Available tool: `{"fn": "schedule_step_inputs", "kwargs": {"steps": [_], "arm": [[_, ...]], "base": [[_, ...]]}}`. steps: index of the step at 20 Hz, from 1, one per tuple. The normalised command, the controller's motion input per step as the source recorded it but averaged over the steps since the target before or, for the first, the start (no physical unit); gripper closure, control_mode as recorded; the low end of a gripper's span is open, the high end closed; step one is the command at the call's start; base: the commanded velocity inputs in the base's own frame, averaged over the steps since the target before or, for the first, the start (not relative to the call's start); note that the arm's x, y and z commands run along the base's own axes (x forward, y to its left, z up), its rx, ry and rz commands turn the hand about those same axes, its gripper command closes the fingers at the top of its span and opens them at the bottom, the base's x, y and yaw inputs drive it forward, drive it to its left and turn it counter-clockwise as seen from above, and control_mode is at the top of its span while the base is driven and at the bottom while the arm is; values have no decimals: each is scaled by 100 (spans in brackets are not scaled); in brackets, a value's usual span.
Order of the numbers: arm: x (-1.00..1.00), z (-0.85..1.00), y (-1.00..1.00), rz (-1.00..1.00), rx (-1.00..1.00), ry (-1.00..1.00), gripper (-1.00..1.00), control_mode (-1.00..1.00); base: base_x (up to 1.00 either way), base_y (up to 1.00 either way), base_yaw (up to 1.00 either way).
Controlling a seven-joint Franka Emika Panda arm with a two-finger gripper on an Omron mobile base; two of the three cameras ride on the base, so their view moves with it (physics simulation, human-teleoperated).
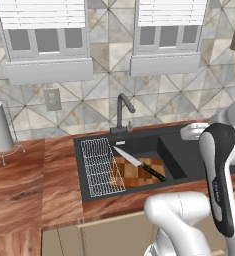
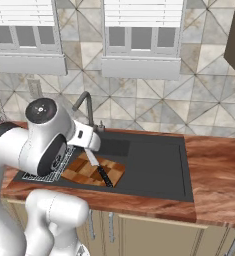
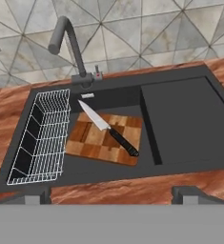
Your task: Move the cutting board and knife to the sink. Then move spray from the cabinet to the counter.
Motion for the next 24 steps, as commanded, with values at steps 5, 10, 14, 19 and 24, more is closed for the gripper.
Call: {"fn": "schedule_step_inputs", "kwargs": {"steps": [5, 10, 14, 19, 24], "arm": [[0, 0, 0, 0, 0, 0, -100, 100], [0, 0, 0, 0, 0, 0, -100, 100], [0, 0, 0, 0, 0, 0, -100, 100], [0, 0, 0, 0, 0, 0, -100, 100], [0, 0, 0, 0, 0, 0, -100, 100]], "base": [[-13, 4, 1], [-37, -68, 9], [-69, -100, 39], [-100, -57, 22], [-100, -13, 32]]}}
